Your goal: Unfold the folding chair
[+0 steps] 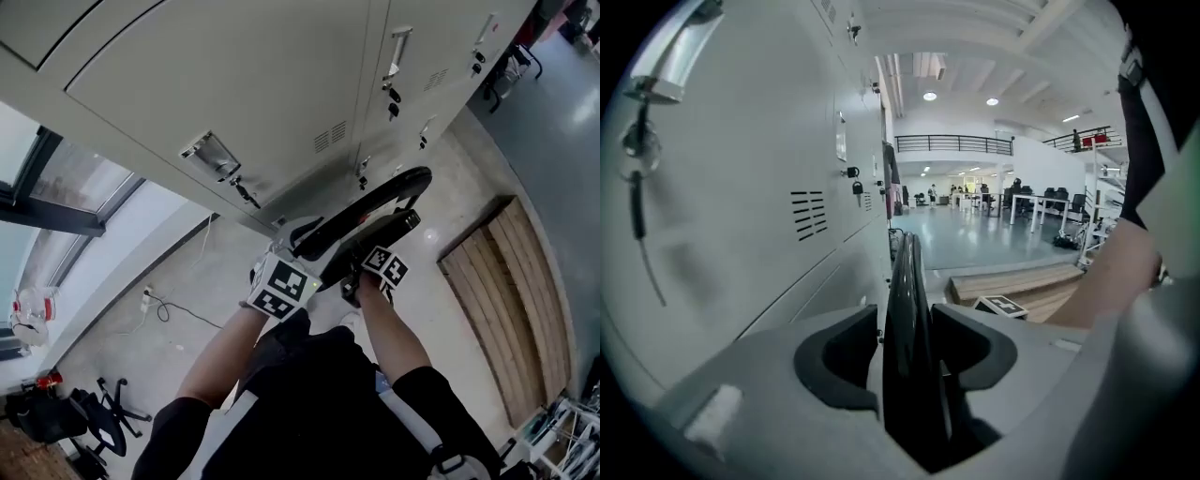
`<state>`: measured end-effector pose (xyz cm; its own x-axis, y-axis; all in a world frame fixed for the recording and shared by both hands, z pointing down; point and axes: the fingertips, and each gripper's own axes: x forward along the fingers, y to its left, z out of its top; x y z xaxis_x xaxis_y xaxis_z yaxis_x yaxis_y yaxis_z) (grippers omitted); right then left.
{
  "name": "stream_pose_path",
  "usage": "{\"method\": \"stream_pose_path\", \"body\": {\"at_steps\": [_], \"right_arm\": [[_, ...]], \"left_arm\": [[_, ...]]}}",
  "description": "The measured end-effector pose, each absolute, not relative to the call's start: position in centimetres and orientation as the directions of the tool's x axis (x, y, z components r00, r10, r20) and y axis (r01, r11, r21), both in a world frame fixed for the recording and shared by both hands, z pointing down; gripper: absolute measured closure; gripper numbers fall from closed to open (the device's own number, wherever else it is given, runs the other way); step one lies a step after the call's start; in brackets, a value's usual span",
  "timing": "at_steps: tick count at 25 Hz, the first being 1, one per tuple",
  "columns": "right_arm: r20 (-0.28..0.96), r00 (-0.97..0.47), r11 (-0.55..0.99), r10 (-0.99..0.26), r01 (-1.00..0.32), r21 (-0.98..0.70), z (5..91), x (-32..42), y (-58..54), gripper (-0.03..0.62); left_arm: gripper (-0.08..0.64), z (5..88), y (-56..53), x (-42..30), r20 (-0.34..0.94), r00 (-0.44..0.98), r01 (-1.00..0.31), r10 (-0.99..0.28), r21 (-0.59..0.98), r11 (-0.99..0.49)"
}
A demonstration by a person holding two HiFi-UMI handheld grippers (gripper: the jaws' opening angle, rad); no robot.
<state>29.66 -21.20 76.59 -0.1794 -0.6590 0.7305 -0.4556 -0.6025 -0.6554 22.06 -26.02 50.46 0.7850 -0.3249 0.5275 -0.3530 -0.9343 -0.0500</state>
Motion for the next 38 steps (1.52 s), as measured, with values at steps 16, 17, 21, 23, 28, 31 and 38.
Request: {"method": "stream_pose_path", "body": {"at_steps": [16,17,21,23,28,31,38], "right_arm": [[0.711,-0.069,-0.632,-0.700,-0.405,-0.661,76.2,30.5,-18.6,0.433],[0.709,-0.064,-0.635,-0.703,-0.394,-0.665,76.2,30.6,-18.0,0.436],[0.685,-0.066,-0.629,-0.725,-0.341,-0.699,76.7,31.6,-14.7,0.436],[0.647,-0.084,-0.602,-0.757,-0.293,-0.743,77.1,32.1,-12.9,0.444],[0.582,-0.119,-0.551,-0.804,-0.217,-0.806,77.7,32.9,-9.8,0.453],[0.571,-0.118,-0.541,-0.813,-0.212,-0.814,78.3,33.4,-8.0,0.448],[0.490,-0.093,-0.475,-0.867,-0.145,-0.868,80.5,35.7,-1.8,0.436]], "left_arm": [[0.425,54.5,-22.4,23.8,0.638,0.767,-0.150,0.071,0.286,-0.947],[0.426,54.3,-22.2,23.9,0.630,0.772,-0.154,0.088,0.319,-0.935],[0.437,54.6,-22.1,23.9,0.619,0.779,-0.161,0.099,0.350,-0.923],[0.444,54.9,-22.2,23.9,0.621,0.778,-0.167,0.096,0.351,-0.921],[0.445,55.2,-21.2,24.1,0.624,0.774,-0.158,0.108,0.355,-0.922],[0.445,55.5,-20.5,24.3,0.624,0.774,-0.159,0.108,0.357,-0.921],[0.451,56.2,-18.7,25.1,0.607,0.788,-0.154,0.106,0.361,-0.919]]}}
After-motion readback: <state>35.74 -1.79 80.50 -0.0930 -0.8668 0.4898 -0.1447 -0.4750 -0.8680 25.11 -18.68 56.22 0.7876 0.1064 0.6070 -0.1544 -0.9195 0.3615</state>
